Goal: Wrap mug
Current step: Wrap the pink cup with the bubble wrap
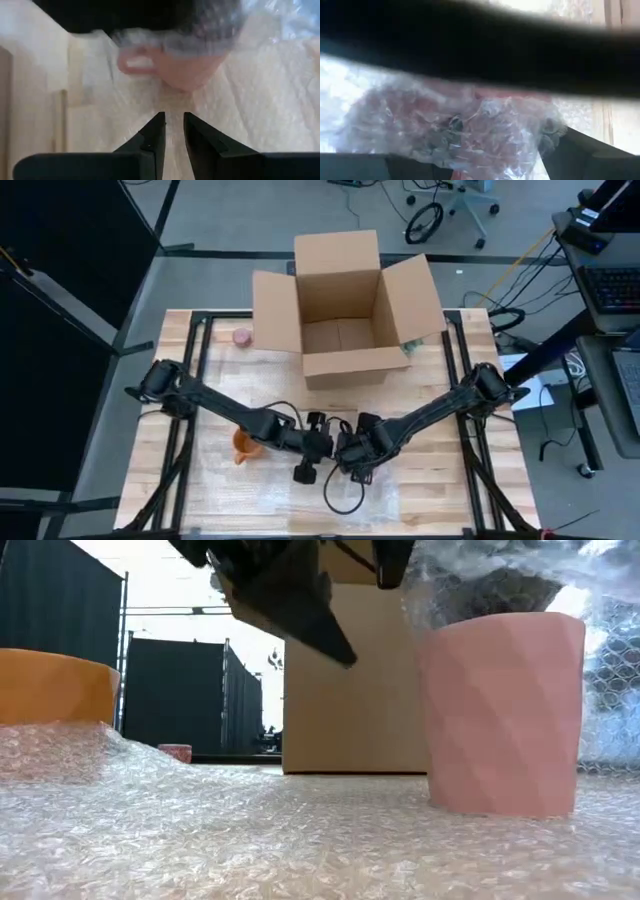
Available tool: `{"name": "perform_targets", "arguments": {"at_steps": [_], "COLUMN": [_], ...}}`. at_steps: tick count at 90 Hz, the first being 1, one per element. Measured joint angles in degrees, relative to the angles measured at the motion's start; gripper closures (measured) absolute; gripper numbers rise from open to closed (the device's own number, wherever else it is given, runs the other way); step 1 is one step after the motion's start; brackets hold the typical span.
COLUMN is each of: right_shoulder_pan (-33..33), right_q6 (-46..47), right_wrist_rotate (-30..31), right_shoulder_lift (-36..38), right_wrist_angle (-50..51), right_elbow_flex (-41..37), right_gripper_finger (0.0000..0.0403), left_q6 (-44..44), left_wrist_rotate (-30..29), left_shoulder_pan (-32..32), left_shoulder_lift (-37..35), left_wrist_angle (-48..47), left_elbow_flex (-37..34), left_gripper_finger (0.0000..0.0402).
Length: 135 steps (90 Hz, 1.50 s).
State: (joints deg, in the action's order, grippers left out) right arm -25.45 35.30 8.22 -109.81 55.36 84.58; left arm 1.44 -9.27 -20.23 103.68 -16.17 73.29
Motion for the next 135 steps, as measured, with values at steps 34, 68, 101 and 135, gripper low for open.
{"name": "perform_targets", "arguments": {"at_steps": [34,68,101,135], "right_shoulder_pan": [-0.68,-0.88,-0.64,-0.82], "right_q6": [-0.64,-1.07,-2.12,-0.29], "right_wrist_rotate": [0.73,0.66,-0.07,-1.5], "right_shoulder_lift": [-0.09,-0.37,-0.33,4.87], "right_wrist_angle": [-0.76,-0.51,0.28,2.06], "right_elbow_flex": [-0.04,-0.42,-0.39,-0.42], "right_gripper_finger": [0.0179,0.0179,0.0179,0.0179], "left_q6": [-2.62,-5.26,-5.4,-4.77], "left_wrist_rotate": [3.48,7.92,8.21,6.72], "left_shoulder_pan": [-0.96,0.23,0.85,1.18], "left_shoulder_lift": [1.26,5.0,8.45,8.69], "left_wrist_angle": [16.27,22.4,23.18,22.36], "left_elbow_flex": [-2.6,-2.73,-2.18,-2.09], "left_gripper_finger": [0.0346,0.0346,0.0346,0.0346]}}
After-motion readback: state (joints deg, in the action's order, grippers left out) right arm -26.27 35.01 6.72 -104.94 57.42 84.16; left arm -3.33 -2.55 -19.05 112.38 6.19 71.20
